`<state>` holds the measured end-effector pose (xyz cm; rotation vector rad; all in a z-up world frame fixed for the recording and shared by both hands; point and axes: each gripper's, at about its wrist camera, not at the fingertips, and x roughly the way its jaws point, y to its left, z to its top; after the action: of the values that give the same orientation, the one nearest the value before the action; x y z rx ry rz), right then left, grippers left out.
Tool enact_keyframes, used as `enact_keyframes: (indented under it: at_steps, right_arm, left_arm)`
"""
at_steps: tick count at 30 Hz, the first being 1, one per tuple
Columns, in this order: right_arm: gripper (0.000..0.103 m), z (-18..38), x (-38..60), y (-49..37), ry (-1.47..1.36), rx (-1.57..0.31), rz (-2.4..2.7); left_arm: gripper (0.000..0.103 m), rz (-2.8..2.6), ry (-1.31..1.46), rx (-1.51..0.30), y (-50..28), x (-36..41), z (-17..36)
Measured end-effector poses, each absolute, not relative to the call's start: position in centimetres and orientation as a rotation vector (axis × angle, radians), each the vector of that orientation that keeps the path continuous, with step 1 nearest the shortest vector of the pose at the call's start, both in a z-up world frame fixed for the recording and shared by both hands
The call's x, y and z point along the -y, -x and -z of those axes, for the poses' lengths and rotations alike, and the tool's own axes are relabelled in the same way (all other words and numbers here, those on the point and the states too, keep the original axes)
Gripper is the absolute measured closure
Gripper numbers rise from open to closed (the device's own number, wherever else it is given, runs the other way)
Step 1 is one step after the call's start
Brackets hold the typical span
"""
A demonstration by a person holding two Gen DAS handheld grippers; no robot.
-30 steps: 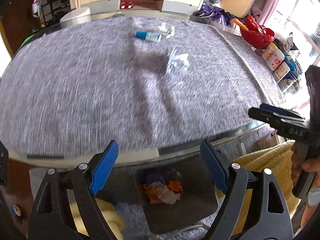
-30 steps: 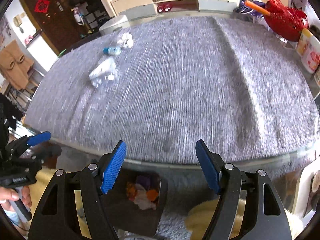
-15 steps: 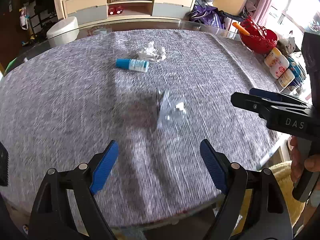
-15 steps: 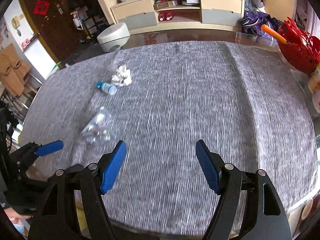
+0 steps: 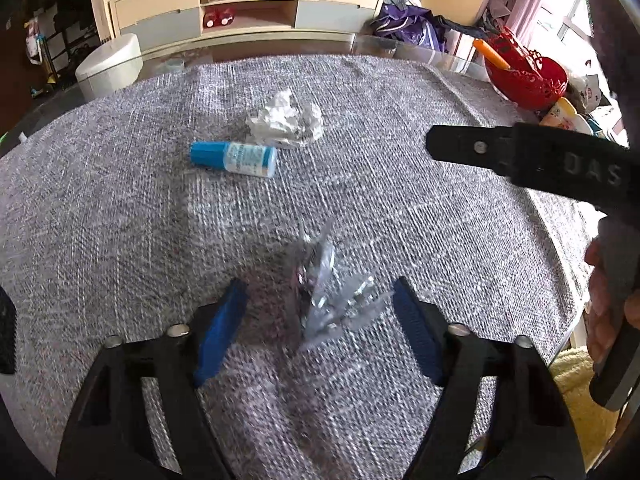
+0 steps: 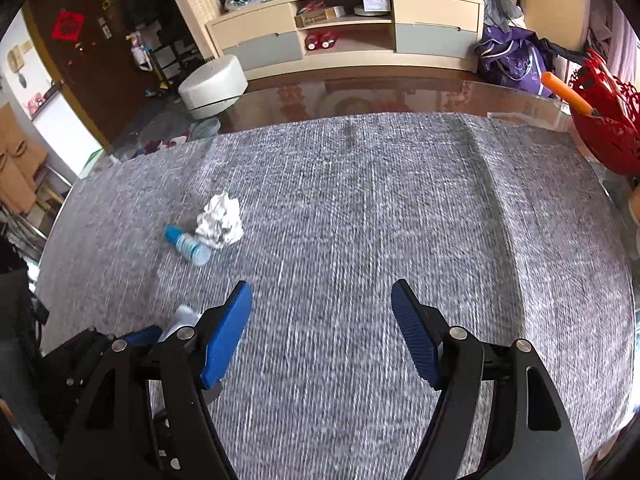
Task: Collect trash
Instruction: 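Grasp the clear plastic wrapper with the left tool, then grasp the blue-capped bottle and white tissue with the right tool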
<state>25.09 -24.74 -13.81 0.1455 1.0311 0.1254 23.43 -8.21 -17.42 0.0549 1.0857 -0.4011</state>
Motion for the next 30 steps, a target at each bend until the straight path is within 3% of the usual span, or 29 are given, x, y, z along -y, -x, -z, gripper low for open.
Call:
enact_keyframes:
  at_steps: [3, 9, 12, 15, 30]
  right_arm:
    - [0.03, 14.3, 24.3, -26.0, -0.134, -1.042, -0.129]
    - [0.03, 14.7, 22.6, -27.3, -0.128, -1.044, -0.164]
    - [0.03, 15.0, 20.8, -28.0, -0.109, -1.041, -0.21]
    - [0.016, 15.0, 18.8, -28.2, -0.065, -1.014, -0.264]
    - [0.014, 17.1, 13.1, -30.9, 0.131, -1.017, -0.362]
  left_arm:
    - [0.057, 0.392, -0.046, -1.079, -24.1, 7.5, 17.3]
    - [0.063, 0.393, -0.021, -1.098, -24.4, 6.1, 17.1]
    - [0.064, 0.373, 0.001, -1.106, -24.2, 4.6, 16.8]
    - [0.064, 0.339, 0.002, -1.099, -23.9, 3.4, 16.2]
    - [0.063, 0.313, 0.116, -1.103, -24.5, -1.4, 15.9]
